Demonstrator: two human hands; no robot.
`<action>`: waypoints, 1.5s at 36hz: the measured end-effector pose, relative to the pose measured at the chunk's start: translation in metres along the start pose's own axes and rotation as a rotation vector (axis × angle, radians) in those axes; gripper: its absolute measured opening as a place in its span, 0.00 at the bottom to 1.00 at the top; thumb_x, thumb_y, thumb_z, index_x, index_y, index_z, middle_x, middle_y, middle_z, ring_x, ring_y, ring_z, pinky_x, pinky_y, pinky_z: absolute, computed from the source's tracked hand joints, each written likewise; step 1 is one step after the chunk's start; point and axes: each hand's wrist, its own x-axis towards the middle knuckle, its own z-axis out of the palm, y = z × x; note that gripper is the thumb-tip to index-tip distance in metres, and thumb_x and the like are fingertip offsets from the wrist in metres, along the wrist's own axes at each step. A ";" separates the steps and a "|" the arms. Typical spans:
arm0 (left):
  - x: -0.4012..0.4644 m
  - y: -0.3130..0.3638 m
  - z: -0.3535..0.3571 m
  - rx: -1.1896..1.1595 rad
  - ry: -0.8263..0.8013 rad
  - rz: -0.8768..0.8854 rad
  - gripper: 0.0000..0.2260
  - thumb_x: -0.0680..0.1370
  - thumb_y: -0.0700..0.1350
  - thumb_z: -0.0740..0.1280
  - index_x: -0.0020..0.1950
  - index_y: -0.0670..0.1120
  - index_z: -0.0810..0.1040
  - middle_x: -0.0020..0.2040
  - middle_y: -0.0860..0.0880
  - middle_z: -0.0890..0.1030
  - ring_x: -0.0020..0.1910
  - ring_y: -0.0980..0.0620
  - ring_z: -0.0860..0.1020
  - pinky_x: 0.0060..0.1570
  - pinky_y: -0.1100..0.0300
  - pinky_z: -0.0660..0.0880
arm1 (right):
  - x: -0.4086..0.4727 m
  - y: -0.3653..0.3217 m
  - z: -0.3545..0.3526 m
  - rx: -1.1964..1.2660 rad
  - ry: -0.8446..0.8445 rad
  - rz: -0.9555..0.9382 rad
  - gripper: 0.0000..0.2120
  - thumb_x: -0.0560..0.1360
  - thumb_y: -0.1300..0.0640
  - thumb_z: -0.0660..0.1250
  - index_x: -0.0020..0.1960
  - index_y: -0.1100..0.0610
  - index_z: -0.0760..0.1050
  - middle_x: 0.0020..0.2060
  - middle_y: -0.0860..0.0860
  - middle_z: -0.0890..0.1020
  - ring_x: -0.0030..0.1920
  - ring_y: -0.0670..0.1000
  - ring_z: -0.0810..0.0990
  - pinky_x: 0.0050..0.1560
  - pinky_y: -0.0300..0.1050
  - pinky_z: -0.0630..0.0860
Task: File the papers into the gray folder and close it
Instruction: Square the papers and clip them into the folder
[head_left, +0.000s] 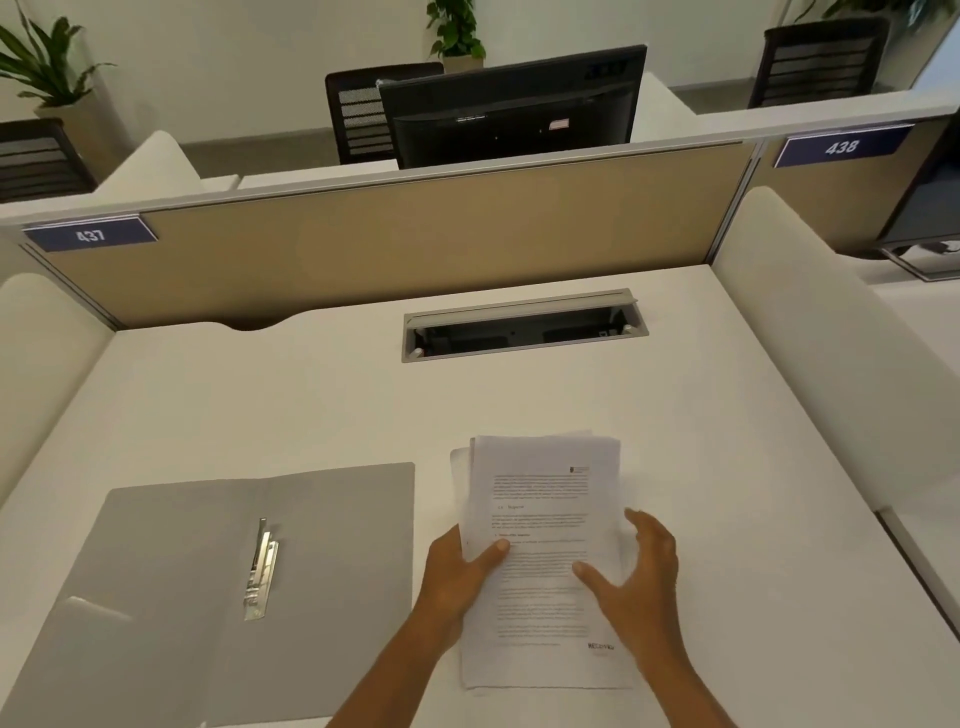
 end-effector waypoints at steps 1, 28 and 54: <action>-0.002 0.003 -0.001 -0.004 -0.016 0.004 0.18 0.73 0.52 0.81 0.60 0.53 0.84 0.55 0.50 0.89 0.52 0.46 0.89 0.50 0.45 0.86 | 0.005 -0.001 -0.007 0.111 -0.014 0.068 0.45 0.66 0.52 0.85 0.76 0.45 0.63 0.71 0.47 0.69 0.68 0.51 0.72 0.65 0.54 0.76; -0.037 0.052 -0.009 0.102 -0.061 0.369 0.12 0.81 0.53 0.71 0.63 0.65 0.82 0.59 0.57 0.87 0.60 0.57 0.84 0.57 0.64 0.81 | -0.013 -0.045 -0.032 0.631 -0.029 -0.149 0.28 0.70 0.52 0.80 0.68 0.43 0.77 0.60 0.45 0.86 0.60 0.47 0.84 0.54 0.34 0.81; -0.050 0.045 0.010 0.109 0.142 0.540 0.14 0.83 0.46 0.68 0.67 0.60 0.78 0.59 0.60 0.85 0.62 0.59 0.82 0.59 0.69 0.78 | -0.028 -0.051 -0.013 0.537 0.159 -0.276 0.28 0.73 0.53 0.77 0.69 0.38 0.73 0.61 0.39 0.83 0.64 0.43 0.80 0.63 0.32 0.76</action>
